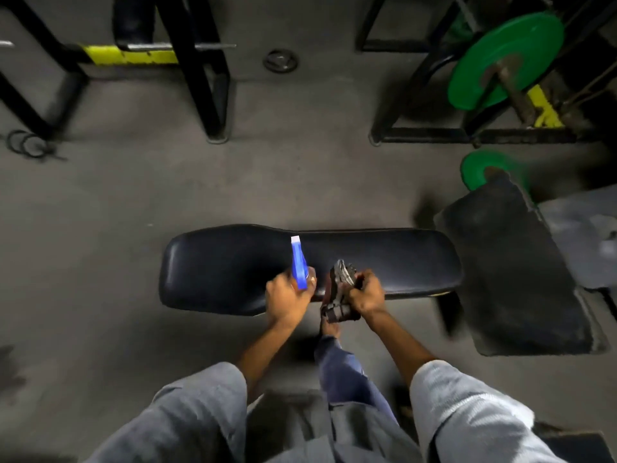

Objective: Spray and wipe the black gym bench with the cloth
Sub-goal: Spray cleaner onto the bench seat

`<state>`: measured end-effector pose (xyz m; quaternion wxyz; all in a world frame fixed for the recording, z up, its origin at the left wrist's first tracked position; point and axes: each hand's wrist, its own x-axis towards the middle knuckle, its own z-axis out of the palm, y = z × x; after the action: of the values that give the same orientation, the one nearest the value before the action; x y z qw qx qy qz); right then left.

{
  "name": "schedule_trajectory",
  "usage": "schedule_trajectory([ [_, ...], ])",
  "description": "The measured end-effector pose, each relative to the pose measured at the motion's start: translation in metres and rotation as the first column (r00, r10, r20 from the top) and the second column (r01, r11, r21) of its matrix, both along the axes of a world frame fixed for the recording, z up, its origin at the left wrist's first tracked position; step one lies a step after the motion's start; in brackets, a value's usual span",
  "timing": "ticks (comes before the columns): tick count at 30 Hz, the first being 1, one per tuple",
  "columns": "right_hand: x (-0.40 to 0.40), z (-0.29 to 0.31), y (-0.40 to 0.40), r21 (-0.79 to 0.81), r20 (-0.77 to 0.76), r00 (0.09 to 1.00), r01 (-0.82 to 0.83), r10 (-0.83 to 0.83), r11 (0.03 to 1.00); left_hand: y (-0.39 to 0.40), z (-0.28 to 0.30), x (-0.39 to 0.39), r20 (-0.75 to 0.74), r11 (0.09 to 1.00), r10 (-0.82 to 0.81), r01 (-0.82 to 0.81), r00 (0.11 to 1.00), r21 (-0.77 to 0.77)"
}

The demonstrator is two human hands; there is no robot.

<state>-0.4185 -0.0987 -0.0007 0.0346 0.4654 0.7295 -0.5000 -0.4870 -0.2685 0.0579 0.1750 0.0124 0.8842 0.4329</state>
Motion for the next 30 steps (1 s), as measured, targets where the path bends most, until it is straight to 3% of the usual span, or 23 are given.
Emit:
schedule_trajectory([
  [4,-0.047,-0.039,0.030,-0.217,0.023,0.976,0.216,-0.217,0.952,0.023,-0.018,-0.034,0.048,0.998,0.067,-0.066,0.997,-0.015],
  [6,-0.068,-0.060,0.041,-0.296,0.050,0.968,0.249,-0.245,0.922,0.035,-0.025,-0.049,0.056,0.992,0.125,-0.124,0.991,-0.014],
  [11,-0.110,-0.121,0.065,-0.370,0.071,0.997,0.044,-0.019,0.928,0.059,-0.056,-0.076,0.062,0.965,0.259,-0.261,0.964,0.025],
  [17,-0.136,-0.173,0.082,-0.531,0.143,0.988,0.032,0.052,0.847,0.066,-0.091,-0.086,0.177,0.937,0.342,-0.348,0.923,0.003],
  [19,-0.135,-0.174,0.086,-0.480,0.175,0.972,-0.056,0.159,0.875,0.065,-0.097,-0.088,0.190,0.940,0.333,-0.341,0.923,0.011],
  [22,-0.123,-0.160,0.092,-0.199,0.181,0.938,-0.259,0.295,0.945,0.064,-0.098,-0.088,0.206,0.949,0.302,-0.314,0.931,0.030],
  [24,-0.116,-0.146,0.093,-0.068,0.153,0.939,-0.302,0.309,0.951,0.063,-0.099,-0.091,0.201,0.958,0.271,-0.283,0.941,0.034],
  [27,-0.117,-0.121,0.080,-0.063,0.071,0.925,-0.370,0.374,0.927,0.060,-0.101,-0.095,0.182,0.966,0.245,-0.256,0.952,0.038],
  [30,-0.124,-0.087,0.054,-0.116,-0.145,0.899,-0.429,0.412,0.896,0.055,-0.099,-0.099,0.150,0.970,0.229,-0.238,0.962,0.044],
])
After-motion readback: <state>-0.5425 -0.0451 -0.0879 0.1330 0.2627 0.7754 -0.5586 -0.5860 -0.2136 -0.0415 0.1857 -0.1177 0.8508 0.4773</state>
